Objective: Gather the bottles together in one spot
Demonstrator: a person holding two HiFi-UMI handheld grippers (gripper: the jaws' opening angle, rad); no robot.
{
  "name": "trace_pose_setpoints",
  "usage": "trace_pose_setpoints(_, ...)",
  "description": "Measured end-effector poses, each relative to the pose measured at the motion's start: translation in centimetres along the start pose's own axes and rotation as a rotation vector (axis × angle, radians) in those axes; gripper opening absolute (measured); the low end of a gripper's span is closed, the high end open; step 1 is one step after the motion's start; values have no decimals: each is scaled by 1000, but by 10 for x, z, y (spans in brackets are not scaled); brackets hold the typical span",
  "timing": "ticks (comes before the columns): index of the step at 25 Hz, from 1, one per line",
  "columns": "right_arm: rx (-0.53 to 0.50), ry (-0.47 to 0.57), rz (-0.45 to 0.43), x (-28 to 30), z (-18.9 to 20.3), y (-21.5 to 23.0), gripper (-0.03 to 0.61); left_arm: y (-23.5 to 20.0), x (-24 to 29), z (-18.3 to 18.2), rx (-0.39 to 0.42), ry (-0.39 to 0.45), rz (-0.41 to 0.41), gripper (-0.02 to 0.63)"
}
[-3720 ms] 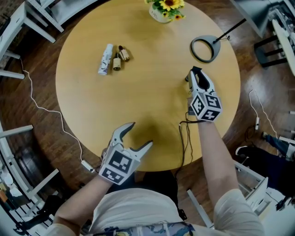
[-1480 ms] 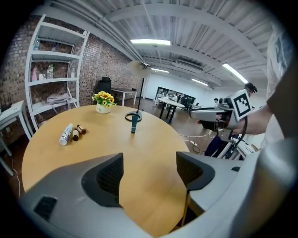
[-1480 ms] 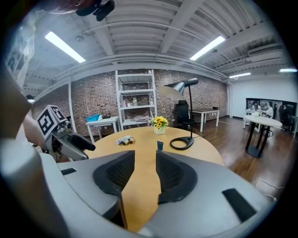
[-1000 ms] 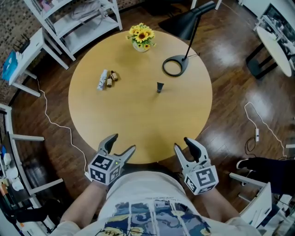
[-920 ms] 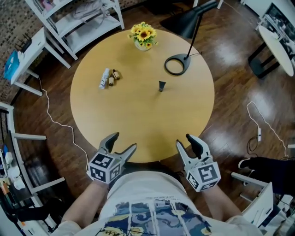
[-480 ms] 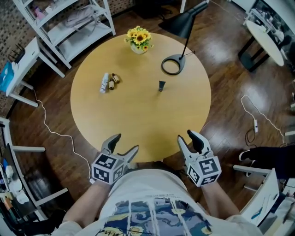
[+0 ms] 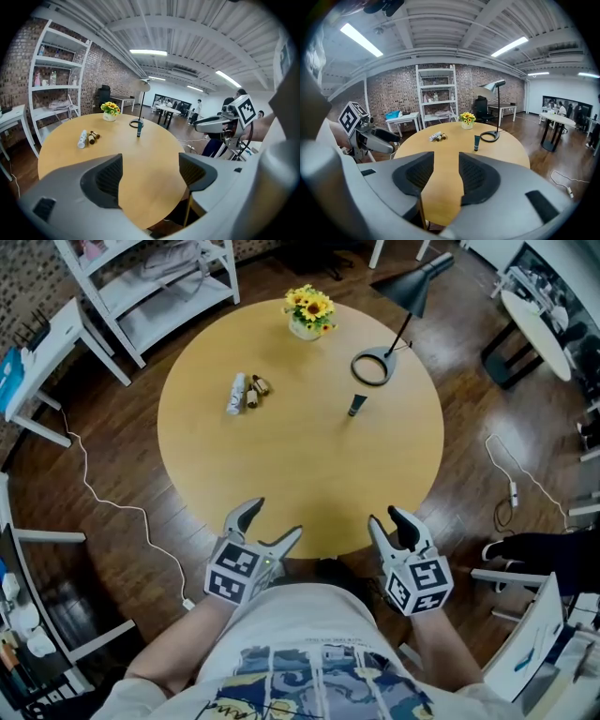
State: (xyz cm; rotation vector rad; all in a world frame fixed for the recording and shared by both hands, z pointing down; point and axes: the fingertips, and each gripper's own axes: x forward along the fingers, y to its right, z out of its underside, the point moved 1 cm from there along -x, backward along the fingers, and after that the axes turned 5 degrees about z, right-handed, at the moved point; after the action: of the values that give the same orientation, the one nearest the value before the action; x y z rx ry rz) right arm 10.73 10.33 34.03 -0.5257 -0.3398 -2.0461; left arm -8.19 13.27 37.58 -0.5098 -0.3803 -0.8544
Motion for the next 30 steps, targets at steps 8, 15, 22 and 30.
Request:
trace_pose_setpoints(8, -88, -68, -66, 45, -11, -42, 196, -28, -28, 25, -38, 25, 3, 348)
trace_pose_setpoints(15, -176, -180, -270, 165, -59, -57, 196, -51, -32, 34, -117, 68, -38, 348)
trace_pose_setpoints(22, -440, -299, -394, 345, -79, -79, 172, -78, -30, 53, -239, 81, -179, 348)
trace_pose_setpoints(30, -365, -318, -344, 480, -60, -73, 164, -98, -26, 79, -330, 64, -257, 348)
